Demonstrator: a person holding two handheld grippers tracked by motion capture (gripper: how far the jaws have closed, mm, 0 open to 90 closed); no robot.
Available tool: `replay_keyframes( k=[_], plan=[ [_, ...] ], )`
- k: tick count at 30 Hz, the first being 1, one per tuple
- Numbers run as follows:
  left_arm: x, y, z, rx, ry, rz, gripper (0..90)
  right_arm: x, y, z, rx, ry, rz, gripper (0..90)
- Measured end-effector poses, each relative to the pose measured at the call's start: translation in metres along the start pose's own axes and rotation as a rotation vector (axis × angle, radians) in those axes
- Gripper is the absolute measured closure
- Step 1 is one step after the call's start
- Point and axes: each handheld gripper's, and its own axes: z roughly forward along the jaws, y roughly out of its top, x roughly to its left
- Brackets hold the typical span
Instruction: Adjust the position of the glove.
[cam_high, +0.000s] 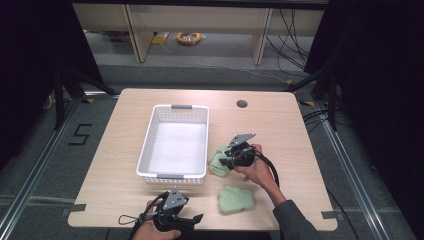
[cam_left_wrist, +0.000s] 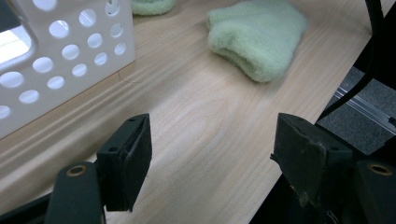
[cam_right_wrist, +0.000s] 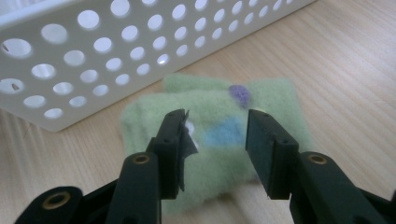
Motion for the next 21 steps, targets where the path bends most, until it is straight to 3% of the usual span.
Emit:
replay_keyframes(
  k=[1,2,3,4,7,10,11,16,19,21],
  plan=[
    [-0.002,-0.001,0.002,-0.014,-0.011,-0.033,27.6,0.000,0.001,0.000,0.016,0.006,0.003,58.8],
    [-0.001,-0.001,0.001,-0.004,-0.009,-0.025,27.6,-0.001,0.001,0.003,-0.003,-0.002,-0.008,58.9],
    [-0.001,-0.001,0.001,0.000,-0.011,-0.025,27.6,-0.001,0.001,0.005,0.003,0.001,0.005,58.9],
    [-0.001,-0.001,0.002,-0.002,-0.009,-0.025,27.6,-0.002,0.001,0.005,0.012,0.002,-0.015,59.2],
    [0.000,-0.001,0.001,0.007,-0.007,0.003,27.6,-0.001,0.000,0.011,0.004,0.004,0.000,60.1],
    [-0.001,-0.001,0.002,0.004,-0.004,-0.004,27.6,-0.004,0.000,0.014,-0.001,0.014,-0.009,62.1],
    [-0.001,-0.001,0.002,0.003,-0.003,-0.003,27.6,-0.003,-0.001,0.012,0.026,0.018,0.019,63.3],
    [0.000,-0.002,0.002,0.013,0.007,0.013,27.7,-0.005,-0.006,0.018,-0.018,0.028,0.035,72.3],
    [0.000,-0.002,0.002,0.010,0.005,0.009,27.8,-0.006,-0.008,0.018,-0.030,0.030,0.057,83.7],
    [-0.001,-0.002,0.003,-0.002,-0.004,-0.004,27.9,-0.005,-0.008,0.014,-0.010,0.034,0.087,86.2]
  ],
)
